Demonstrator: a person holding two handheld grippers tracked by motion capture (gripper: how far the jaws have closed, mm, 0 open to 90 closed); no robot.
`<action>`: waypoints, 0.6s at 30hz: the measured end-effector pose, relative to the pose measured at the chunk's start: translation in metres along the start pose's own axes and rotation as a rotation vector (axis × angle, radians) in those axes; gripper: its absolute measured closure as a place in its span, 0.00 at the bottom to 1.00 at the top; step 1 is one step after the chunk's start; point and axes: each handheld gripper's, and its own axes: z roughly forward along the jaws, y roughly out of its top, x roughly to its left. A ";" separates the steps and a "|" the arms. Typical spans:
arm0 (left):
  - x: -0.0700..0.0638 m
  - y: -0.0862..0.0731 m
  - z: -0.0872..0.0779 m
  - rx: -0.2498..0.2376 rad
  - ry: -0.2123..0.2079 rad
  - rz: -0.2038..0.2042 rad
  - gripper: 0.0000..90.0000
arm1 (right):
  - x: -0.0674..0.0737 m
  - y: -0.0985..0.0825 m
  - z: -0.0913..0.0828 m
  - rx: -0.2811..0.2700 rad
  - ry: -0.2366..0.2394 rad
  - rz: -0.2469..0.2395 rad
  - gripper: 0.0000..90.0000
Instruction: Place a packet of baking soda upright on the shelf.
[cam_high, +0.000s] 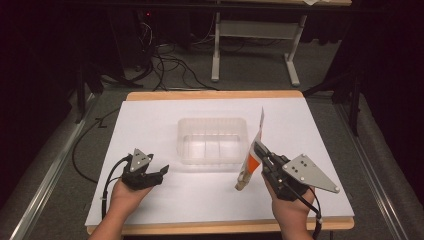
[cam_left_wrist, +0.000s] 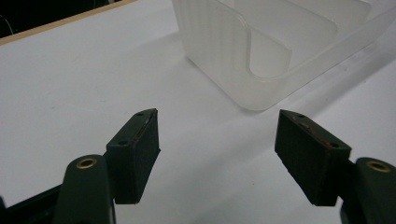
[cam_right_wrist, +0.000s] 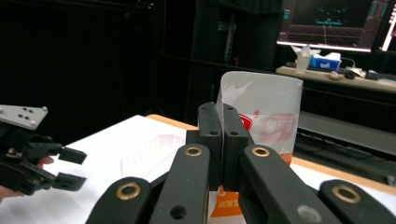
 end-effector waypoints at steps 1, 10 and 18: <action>0.000 0.000 0.000 -0.002 0.001 -0.001 0.35 | 0.001 0.002 0.002 0.000 0.005 -0.008 1.00; 0.001 -0.001 -0.002 -0.007 0.003 -0.002 0.35 | 0.005 0.003 0.035 0.019 0.012 0.001 1.00; 0.006 -0.007 -0.011 -0.009 0.020 -0.015 0.35 | 0.008 0.007 0.065 0.029 0.019 -0.025 1.00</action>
